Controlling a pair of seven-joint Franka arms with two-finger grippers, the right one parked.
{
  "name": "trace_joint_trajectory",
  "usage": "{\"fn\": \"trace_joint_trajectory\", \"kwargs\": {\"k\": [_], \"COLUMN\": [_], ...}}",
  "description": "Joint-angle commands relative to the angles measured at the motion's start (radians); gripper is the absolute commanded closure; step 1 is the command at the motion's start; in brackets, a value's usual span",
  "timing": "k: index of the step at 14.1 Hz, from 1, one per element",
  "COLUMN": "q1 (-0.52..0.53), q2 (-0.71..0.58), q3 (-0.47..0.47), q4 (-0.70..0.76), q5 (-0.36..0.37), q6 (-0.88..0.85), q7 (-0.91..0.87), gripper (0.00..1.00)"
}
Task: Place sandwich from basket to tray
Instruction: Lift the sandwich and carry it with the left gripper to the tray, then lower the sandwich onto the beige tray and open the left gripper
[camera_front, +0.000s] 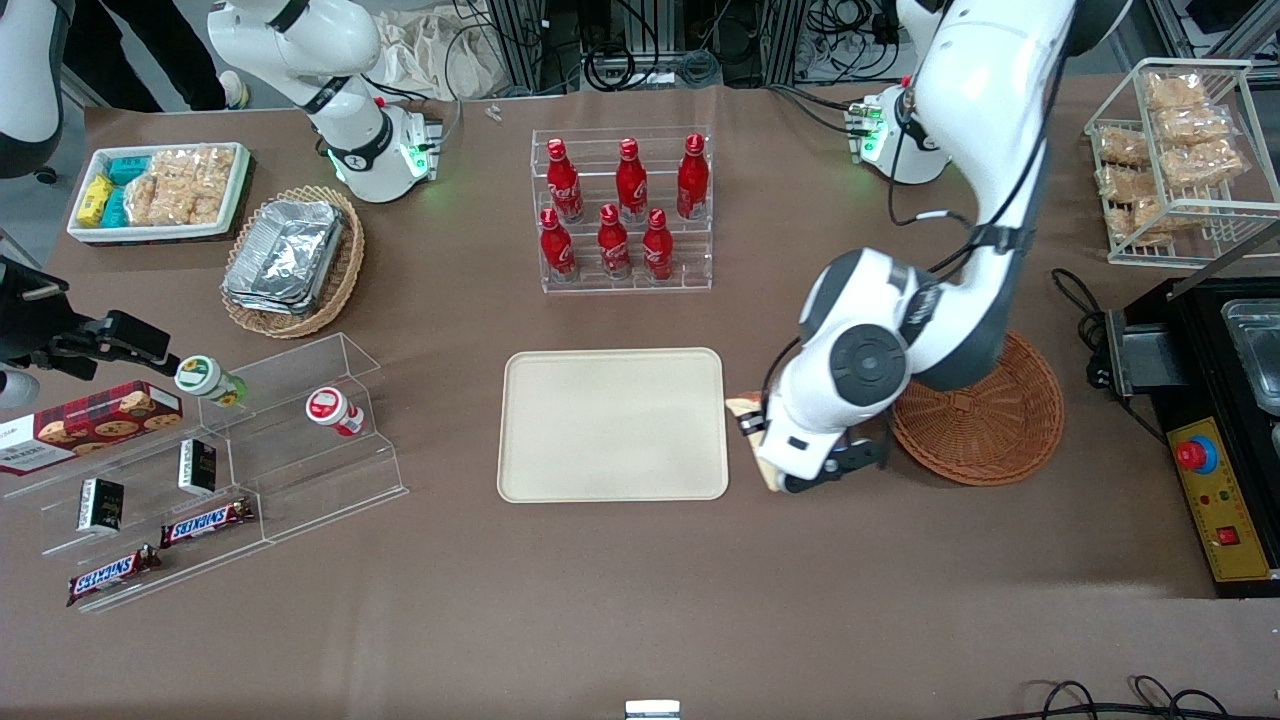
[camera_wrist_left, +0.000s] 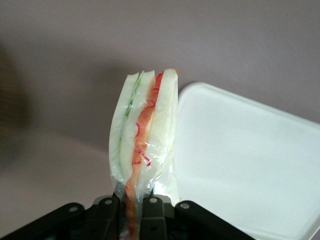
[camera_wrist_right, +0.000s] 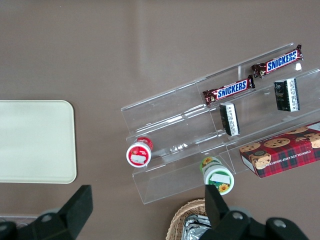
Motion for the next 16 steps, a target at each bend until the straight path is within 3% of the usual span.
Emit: {"fn": "trace_joint_trajectory", "kwargs": {"k": [1, 8, 16], "q1": [-0.072, -0.127, -0.164], "q2": [0.069, 0.184, 0.184], "q3": [0.0, -0.002, -0.002], "q4": [0.046, 0.035, 0.037], "q5": [0.038, 0.129, 0.17], "q6": [0.023, 0.081, 0.104], "q7": [-0.01, 0.001, 0.007], "gripper": [1.0, 1.0, 1.0]}}
